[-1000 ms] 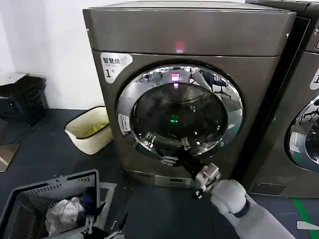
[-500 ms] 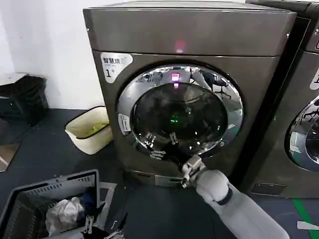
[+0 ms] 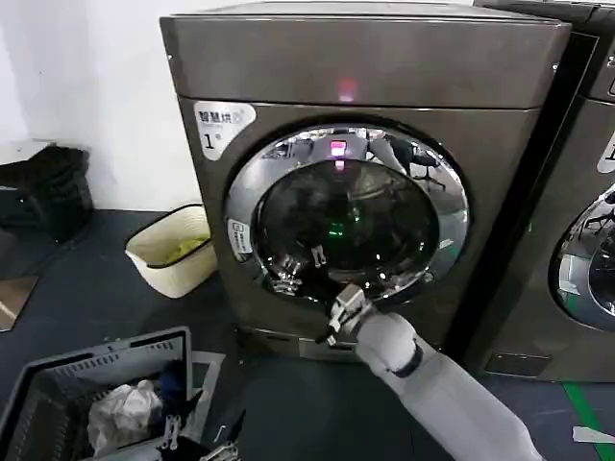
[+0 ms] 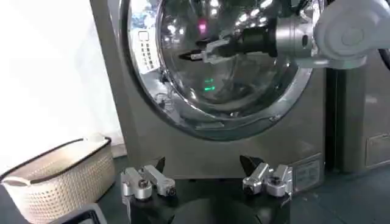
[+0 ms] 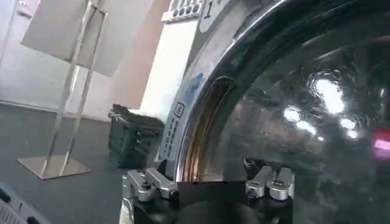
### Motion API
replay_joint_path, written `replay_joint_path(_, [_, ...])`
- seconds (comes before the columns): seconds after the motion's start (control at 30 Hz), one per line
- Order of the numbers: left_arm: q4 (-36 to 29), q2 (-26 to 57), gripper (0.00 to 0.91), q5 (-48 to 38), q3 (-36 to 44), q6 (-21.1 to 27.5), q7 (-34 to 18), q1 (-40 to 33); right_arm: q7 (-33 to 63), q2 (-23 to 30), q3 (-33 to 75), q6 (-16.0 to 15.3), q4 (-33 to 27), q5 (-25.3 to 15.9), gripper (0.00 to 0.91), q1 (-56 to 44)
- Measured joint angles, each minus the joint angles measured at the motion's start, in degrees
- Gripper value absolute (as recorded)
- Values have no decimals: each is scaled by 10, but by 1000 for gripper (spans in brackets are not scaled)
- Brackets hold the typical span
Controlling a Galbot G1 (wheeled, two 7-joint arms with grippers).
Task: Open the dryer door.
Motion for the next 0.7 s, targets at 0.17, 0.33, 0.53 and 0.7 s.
replay_joint_path(0.17, [1, 0, 907, -1, 0, 1, 0, -2, 2, 11, -10, -2, -13, 0, 907, 12])
replay_joint_path(0.33, [1, 1, 907, -1, 0, 1, 0, -2, 3, 21, -19, -3, -24, 0, 907, 23])
replay_joint_path(0.53, [3, 0, 907, 0, 1, 1, 0, -2, 3, 30, -27, -2, -36, 0, 907, 33])
replay_joint_path(0.7, [2, -1, 907, 1, 1, 0, 0, 1, 2, 41, -36, -2, -50, -2, 907, 42])
